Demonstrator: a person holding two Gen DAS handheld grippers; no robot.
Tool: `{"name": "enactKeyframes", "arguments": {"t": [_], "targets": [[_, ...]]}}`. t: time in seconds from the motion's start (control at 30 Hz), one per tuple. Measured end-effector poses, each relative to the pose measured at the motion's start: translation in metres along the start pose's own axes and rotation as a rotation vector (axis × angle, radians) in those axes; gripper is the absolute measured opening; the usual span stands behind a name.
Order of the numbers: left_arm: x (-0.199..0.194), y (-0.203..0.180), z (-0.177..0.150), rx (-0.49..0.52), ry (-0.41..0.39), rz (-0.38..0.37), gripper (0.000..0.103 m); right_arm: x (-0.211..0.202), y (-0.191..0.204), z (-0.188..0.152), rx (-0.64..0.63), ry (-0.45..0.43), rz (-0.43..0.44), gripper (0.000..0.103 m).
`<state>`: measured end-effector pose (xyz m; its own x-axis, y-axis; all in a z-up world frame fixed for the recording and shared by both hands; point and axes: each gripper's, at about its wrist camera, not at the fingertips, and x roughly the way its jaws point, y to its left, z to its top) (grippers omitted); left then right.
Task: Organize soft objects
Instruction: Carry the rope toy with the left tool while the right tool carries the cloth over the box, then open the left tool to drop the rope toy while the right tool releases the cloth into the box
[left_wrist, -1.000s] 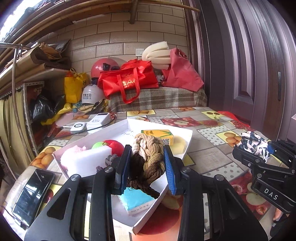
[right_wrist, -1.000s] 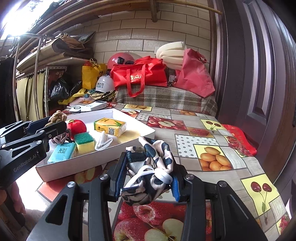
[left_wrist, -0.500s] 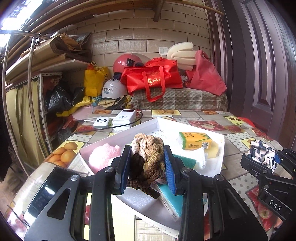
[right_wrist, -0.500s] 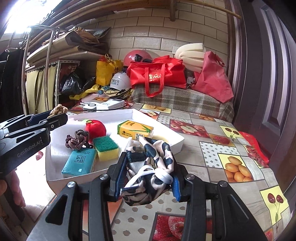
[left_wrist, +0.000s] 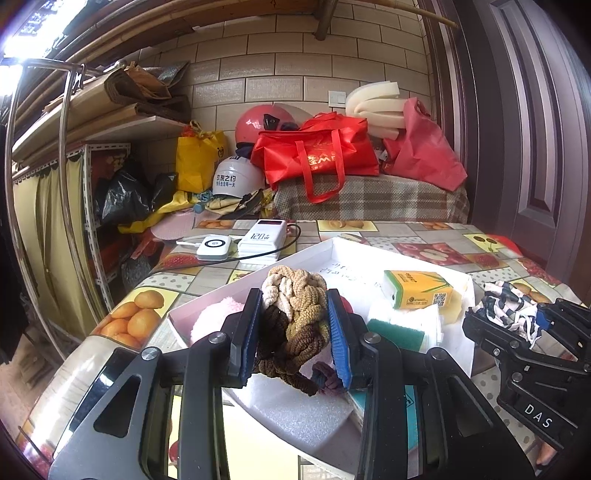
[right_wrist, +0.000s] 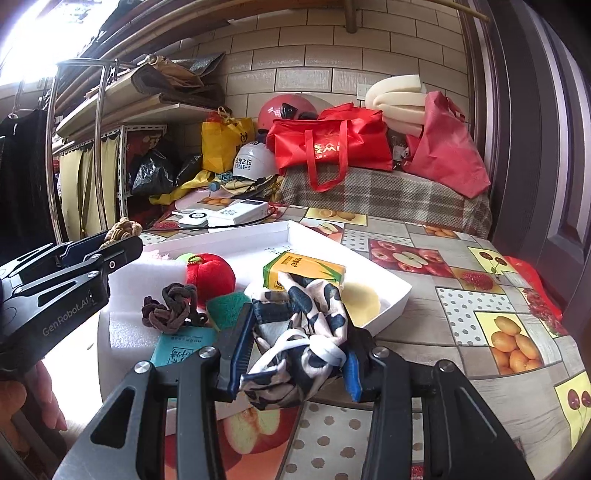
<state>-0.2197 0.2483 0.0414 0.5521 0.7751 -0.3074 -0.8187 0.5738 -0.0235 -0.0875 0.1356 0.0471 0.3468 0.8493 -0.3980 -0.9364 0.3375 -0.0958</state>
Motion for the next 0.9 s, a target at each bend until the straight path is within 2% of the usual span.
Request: {"name": "enactKeyframes", "arguments": {"t": [0.27, 0.57, 0.77, 0.83, 0.87, 0.9], "targets": [[0.032, 0.008, 0.010, -0.021, 0.035, 0.019, 0.034, 0.023, 0.017, 0.011, -0.037, 0.016, 0.030, 0.042], [0.061, 0.010, 0.016, -0.029, 0.088, 0.025, 0.034, 0.063, 0.008, 0.025, 0.037, 0.077, 0.035, 0.042], [0.072, 0.016, 0.018, -0.058, 0.125, 0.025, 0.037, 0.081, 0.012, 0.032, 0.022, 0.100, 0.014, 0.043], [0.073, 0.018, 0.018, -0.071, 0.128, 0.039, 0.043, 0.082, 0.014, 0.031, 0.011, 0.108, 0.007, 0.055], [0.072, 0.018, 0.018, -0.073, 0.124, 0.058, 0.048, 0.082, 0.015, 0.031, 0.007, 0.107, 0.005, 0.080], [0.070, 0.017, 0.018, -0.072, 0.114, 0.079, 0.057, 0.081, 0.015, 0.031, 0.007, 0.104, 0.001, 0.095]]}}
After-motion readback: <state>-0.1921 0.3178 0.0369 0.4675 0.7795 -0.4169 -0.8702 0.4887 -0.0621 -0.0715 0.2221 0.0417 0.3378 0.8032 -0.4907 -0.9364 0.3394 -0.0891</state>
